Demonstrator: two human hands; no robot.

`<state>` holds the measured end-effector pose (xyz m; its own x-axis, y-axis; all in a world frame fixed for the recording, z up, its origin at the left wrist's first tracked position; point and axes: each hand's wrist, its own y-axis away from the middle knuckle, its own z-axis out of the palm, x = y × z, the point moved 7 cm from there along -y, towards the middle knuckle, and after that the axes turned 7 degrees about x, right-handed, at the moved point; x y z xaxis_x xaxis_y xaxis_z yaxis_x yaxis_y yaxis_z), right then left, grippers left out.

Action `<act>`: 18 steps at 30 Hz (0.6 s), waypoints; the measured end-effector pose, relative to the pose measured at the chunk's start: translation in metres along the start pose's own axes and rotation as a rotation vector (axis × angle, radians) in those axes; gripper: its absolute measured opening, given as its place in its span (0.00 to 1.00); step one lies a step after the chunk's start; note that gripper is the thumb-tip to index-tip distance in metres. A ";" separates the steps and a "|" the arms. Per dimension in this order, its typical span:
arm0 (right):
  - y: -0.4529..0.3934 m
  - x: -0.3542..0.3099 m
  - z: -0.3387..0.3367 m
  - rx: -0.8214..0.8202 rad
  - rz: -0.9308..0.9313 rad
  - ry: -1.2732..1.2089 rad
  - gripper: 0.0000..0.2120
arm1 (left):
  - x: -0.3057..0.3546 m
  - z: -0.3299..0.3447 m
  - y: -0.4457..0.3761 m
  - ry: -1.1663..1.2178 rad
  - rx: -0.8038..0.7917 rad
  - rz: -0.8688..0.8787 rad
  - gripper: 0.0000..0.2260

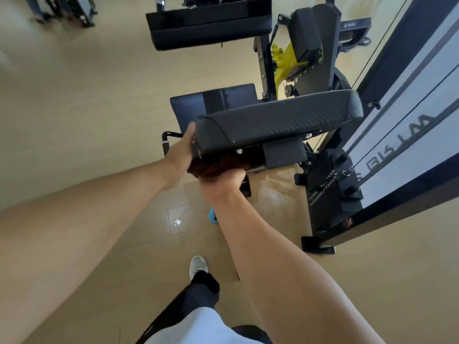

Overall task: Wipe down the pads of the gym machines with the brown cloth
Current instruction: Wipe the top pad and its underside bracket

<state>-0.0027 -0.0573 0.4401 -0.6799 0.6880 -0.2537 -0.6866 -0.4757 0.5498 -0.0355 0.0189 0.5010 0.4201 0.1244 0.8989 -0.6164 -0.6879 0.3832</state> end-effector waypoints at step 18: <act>0.047 -0.024 -0.016 -0.062 -0.053 -0.017 0.07 | -0.079 0.002 0.008 -0.218 -0.020 -0.110 0.15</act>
<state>-0.0225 -0.1048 0.4589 -0.6385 0.7217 -0.2674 -0.7361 -0.4712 0.4859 -0.0726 0.0025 0.4327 0.6179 0.0391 0.7853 -0.5709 -0.6644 0.4822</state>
